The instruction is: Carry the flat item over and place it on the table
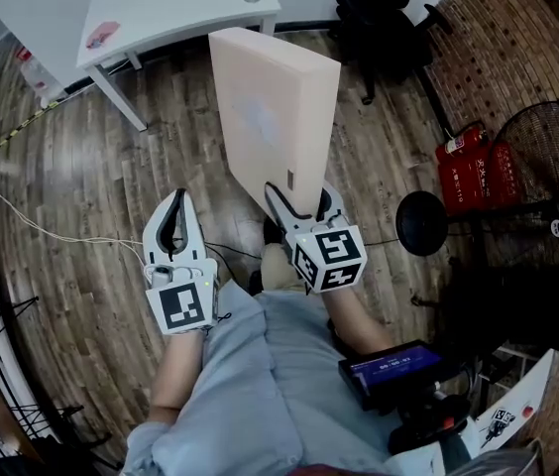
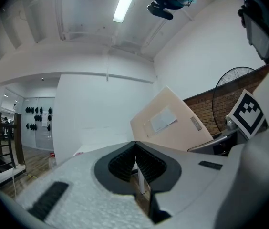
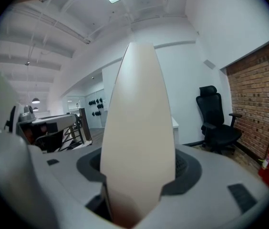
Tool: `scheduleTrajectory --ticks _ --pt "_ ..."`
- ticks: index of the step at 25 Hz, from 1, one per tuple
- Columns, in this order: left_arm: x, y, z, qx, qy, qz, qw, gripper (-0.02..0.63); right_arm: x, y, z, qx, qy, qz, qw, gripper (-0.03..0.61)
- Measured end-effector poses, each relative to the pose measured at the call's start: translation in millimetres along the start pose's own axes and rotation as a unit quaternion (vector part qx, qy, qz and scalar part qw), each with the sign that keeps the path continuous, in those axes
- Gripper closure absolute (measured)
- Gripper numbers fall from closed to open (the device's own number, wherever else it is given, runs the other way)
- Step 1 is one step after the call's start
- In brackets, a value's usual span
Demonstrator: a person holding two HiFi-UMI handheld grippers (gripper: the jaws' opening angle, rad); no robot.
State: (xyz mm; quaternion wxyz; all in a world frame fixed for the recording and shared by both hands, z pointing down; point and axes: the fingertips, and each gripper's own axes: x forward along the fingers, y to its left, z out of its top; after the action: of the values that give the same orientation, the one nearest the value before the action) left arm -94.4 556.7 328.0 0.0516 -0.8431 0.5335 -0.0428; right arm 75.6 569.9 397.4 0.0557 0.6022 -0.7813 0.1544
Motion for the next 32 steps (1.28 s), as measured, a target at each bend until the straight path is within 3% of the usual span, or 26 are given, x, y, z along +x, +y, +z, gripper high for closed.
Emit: scheduleTrajectory --ticks 12,16,32 --pt "92 18 -19 0.01 0.037 0.001 0.9993 0.604 81 -43 11 0.016 0.017 0.004 1.0 0.304" --pt "138 23 -13 0.013 0.013 -0.003 0.9998 0.604 117 -67 19 0.023 0.026 0.009 0.999 0.304" --pt "271 48 8 0.027 0.013 0.034 0.999 0.604 244 -136 91 0.013 0.012 0.046 0.999 0.304"
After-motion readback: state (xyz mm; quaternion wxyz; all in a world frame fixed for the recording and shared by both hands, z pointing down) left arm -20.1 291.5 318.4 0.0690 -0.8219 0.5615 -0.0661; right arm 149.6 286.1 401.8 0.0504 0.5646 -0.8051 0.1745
